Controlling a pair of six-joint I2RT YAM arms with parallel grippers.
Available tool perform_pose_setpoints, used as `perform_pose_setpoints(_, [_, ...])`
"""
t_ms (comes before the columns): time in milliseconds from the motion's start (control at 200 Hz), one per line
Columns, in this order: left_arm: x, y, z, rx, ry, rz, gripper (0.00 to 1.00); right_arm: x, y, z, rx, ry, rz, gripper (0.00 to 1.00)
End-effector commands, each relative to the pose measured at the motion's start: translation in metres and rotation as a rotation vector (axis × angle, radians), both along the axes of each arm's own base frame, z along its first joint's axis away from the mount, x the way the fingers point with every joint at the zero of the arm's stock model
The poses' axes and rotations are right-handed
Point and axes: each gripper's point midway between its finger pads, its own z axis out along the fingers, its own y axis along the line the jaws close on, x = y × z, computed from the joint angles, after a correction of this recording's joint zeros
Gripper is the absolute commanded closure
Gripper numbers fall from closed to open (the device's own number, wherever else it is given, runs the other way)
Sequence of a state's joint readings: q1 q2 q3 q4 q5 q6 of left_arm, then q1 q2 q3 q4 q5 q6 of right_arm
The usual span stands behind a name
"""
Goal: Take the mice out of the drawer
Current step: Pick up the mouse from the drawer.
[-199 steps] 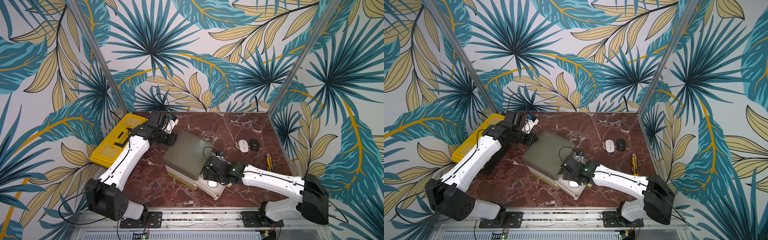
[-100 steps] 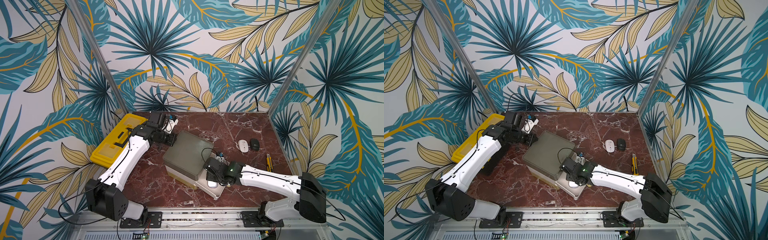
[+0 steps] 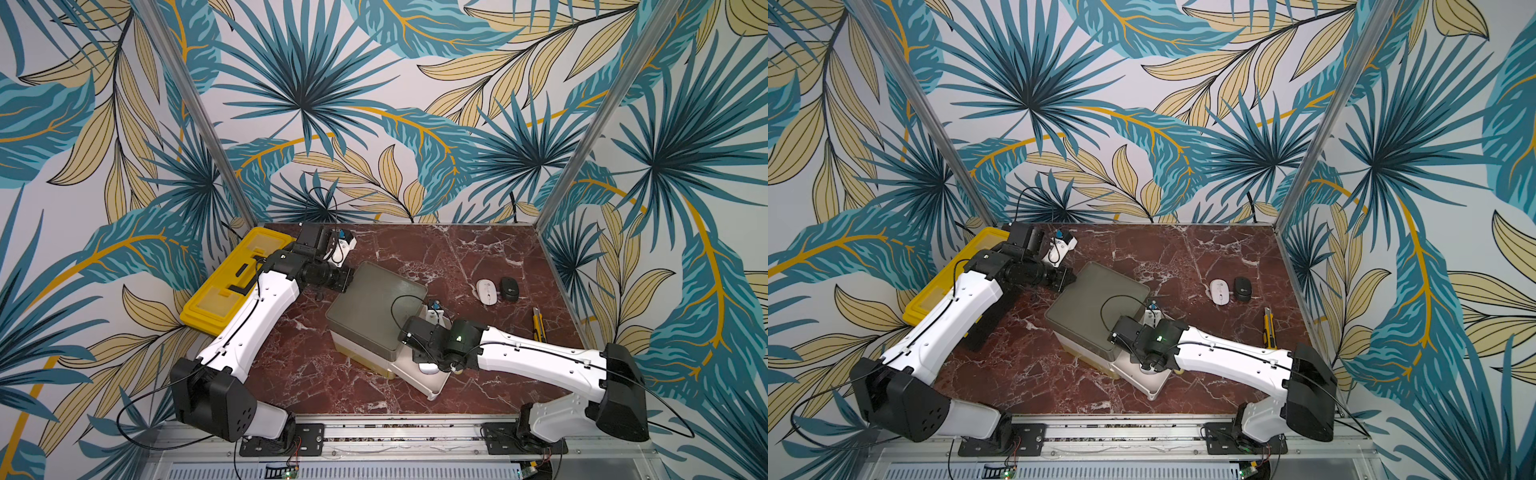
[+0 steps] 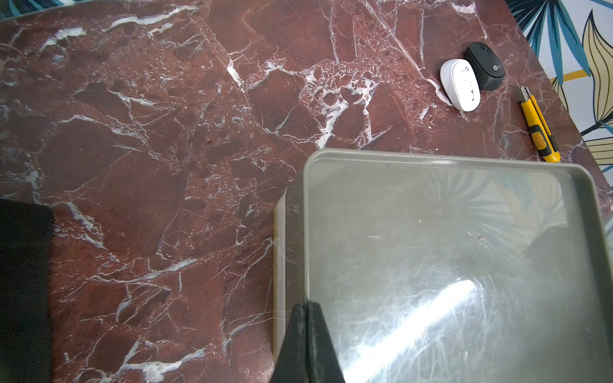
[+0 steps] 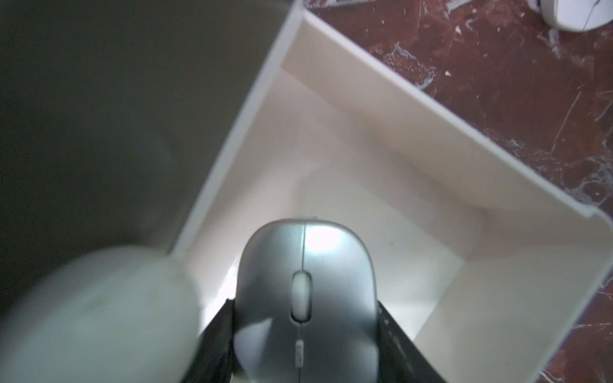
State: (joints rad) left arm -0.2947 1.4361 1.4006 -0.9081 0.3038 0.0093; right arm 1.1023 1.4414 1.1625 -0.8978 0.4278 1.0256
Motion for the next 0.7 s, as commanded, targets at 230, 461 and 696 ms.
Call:
perform_pose_setpoints(230, [-0.015, 0.001, -0.003, -0.011, 0.045, -0.006, 1.0, -0.008, -0.031, 0.08, -0.034, -0.129, 0.062, 0.66])
perform_pose_setpoints(461, [-0.015, 0.002, -0.001, -0.01, 0.041, -0.005, 1.0, 0.009, -0.092, 0.112, -0.112, -0.24, -0.023, 0.61])
perform_pose_setpoints(696, [-0.016, 0.001, -0.001, -0.015, 0.04, -0.008, 1.0, 0.067, -0.138, 0.084, -0.066, -0.167, -0.094, 0.6])
